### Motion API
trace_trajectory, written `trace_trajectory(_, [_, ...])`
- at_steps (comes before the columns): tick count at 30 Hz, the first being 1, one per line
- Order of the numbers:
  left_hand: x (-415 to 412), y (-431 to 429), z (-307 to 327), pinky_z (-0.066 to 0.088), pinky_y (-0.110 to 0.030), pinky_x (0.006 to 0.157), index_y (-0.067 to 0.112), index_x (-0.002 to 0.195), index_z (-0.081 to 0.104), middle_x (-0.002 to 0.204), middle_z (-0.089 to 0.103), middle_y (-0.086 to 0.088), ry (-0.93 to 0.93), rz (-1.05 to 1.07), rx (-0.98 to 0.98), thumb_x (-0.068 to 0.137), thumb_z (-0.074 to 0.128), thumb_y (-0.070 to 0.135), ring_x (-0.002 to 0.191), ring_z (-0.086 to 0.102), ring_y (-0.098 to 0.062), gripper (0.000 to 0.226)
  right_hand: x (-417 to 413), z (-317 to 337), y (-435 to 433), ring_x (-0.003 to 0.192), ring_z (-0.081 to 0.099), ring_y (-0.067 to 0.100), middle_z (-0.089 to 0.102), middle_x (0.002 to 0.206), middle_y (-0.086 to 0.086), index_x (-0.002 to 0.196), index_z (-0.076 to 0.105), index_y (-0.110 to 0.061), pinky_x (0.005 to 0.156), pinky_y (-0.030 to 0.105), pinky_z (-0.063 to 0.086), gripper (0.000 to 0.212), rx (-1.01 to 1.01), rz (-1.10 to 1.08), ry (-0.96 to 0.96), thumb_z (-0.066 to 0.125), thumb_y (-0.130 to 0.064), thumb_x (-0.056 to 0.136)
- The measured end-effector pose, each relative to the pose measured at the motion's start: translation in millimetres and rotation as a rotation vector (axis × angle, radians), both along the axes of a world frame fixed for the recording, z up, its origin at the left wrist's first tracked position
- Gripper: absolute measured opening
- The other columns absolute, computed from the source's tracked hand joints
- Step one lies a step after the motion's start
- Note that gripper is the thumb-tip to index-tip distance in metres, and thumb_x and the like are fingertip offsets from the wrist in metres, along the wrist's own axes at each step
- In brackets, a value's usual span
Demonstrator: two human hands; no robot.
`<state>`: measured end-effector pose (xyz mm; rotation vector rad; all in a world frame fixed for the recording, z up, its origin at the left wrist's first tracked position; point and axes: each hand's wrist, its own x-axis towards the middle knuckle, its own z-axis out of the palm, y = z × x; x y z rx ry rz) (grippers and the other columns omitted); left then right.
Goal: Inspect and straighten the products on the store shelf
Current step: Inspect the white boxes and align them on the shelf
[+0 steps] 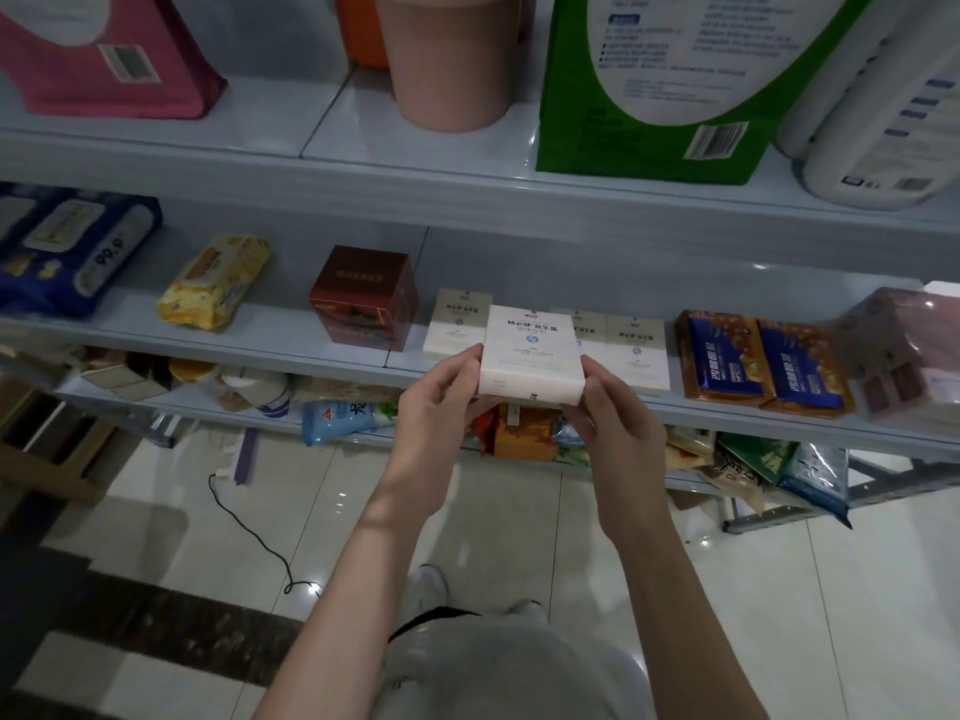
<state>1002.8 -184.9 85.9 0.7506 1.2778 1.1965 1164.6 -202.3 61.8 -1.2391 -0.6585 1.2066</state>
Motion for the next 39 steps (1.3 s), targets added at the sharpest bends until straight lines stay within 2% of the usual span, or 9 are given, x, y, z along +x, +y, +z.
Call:
trace_trajectory(4, [0, -1, -2, 0.058, -0.027, 0.095, 0.021, 0.118, 0.070, 0.120, 0.074, 0.006, -0.014, -0.010, -0.007, 0.108, 0.047, 0.012, 0.109, 0.071, -0.009, 0.026, 1, 3, -1, 0.125, 0.064, 0.012, 0.071, 0.129, -0.006, 0.120, 0.074, -0.024, 0.096, 0.032, 0.059, 0.024, 0.014, 0.003, 0.009, 0.061, -0.015, 0.101])
trace_trajectory(8, [-4, 0, -5, 0.056, -0.029, 0.098, 0.016, 0.126, 0.067, 0.124, 0.073, 0.003, -0.053, -0.026, -0.012, 0.108, 0.045, 0.012, 0.115, 0.069, -0.012, 0.029, 2, 5, -1, 0.118, 0.066, 0.008, 0.072, 0.126, -0.009, 0.114, 0.076, -0.030, 0.091, 0.030, 0.060, 0.022, 0.028, 0.018, -0.044, 0.066, -0.017, 0.098])
trace_trajectory(14, [-5, 1, -8, 0.056, -0.030, 0.100, 0.006, 0.136, 0.061, 0.128, 0.071, -0.003, -0.084, -0.020, 0.001, 0.108, 0.043, 0.011, 0.117, 0.068, -0.014, 0.033, 2, 1, 2, 0.124, 0.063, 0.013, 0.069, 0.132, -0.007, 0.123, 0.074, -0.027, 0.096, 0.036, 0.060, 0.026, 0.036, 0.051, -0.159, 0.068, -0.020, 0.099])
trace_trajectory(20, [-9, -1, -5, 0.057, -0.030, 0.098, 0.009, 0.132, 0.064, 0.129, 0.071, -0.002, -0.073, -0.049, 0.042, 0.105, 0.050, 0.009, 0.119, 0.067, -0.015, 0.030, 3, 0, 3, 0.121, 0.066, 0.016, 0.071, 0.127, -0.006, 0.117, 0.074, -0.020, 0.092, 0.035, 0.061, 0.020, -0.018, 0.029, -0.081, 0.067, -0.021, 0.098])
trace_trajectory(25, [-10, 0, -7, 0.055, -0.036, 0.100, 0.014, 0.138, 0.057, 0.130, 0.070, -0.003, -0.089, -0.083, 0.032, 0.099, 0.060, 0.011, 0.120, 0.067, -0.019, 0.038, 3, -7, 3, 0.120, 0.066, 0.016, 0.071, 0.124, -0.009, 0.125, 0.066, -0.022, 0.094, 0.041, 0.060, 0.030, -0.034, 0.052, -0.115, 0.064, -0.007, 0.099])
trace_trajectory(30, [-6, -2, -2, 0.058, -0.027, 0.082, 0.011, 0.136, 0.059, 0.124, 0.073, -0.006, -0.124, -0.183, 0.044, 0.105, 0.048, 0.009, 0.112, 0.070, -0.021, 0.033, -2, 0, 0, 0.105, 0.069, 0.006, 0.069, 0.125, -0.004, 0.120, 0.073, -0.015, 0.080, 0.027, 0.060, 0.034, -0.009, 0.165, -0.083, 0.052, 0.004, 0.101])
trace_trajectory(32, [-5, -3, -2, 0.060, -0.033, 0.082, 0.012, 0.135, 0.057, 0.123, 0.072, -0.011, -0.141, -0.199, 0.038, 0.103, 0.052, 0.009, 0.109, 0.071, -0.026, 0.033, -4, 1, -1, 0.107, 0.066, 0.004, 0.067, 0.127, -0.007, 0.120, 0.075, -0.019, 0.082, 0.025, 0.058, 0.027, -0.027, 0.194, -0.111, 0.056, -0.009, 0.104])
trace_trajectory(35, [-6, -4, -5, 0.059, -0.043, 0.091, 0.014, 0.134, 0.056, 0.123, 0.073, -0.009, -0.083, -0.210, 0.034, 0.100, 0.057, 0.005, 0.110, 0.070, -0.029, 0.035, -6, 0, 1, 0.120, 0.055, -0.005, 0.057, 0.133, -0.014, 0.120, 0.073, -0.035, 0.102, 0.029, 0.050, 0.022, -0.022, 0.249, -0.316, 0.062, -0.034, 0.101])
trace_trajectory(39, [-7, -6, -5, 0.056, -0.046, 0.098, 0.023, 0.136, 0.057, 0.127, 0.071, 0.005, 0.036, -0.241, 0.066, 0.098, 0.062, 0.002, 0.113, 0.069, -0.022, 0.044, -8, 7, 1, 0.106, 0.063, -0.009, 0.066, 0.122, -0.017, 0.133, 0.065, -0.027, 0.084, 0.016, 0.053, 0.035, 0.041, 0.301, -0.337, 0.065, -0.030, 0.098])
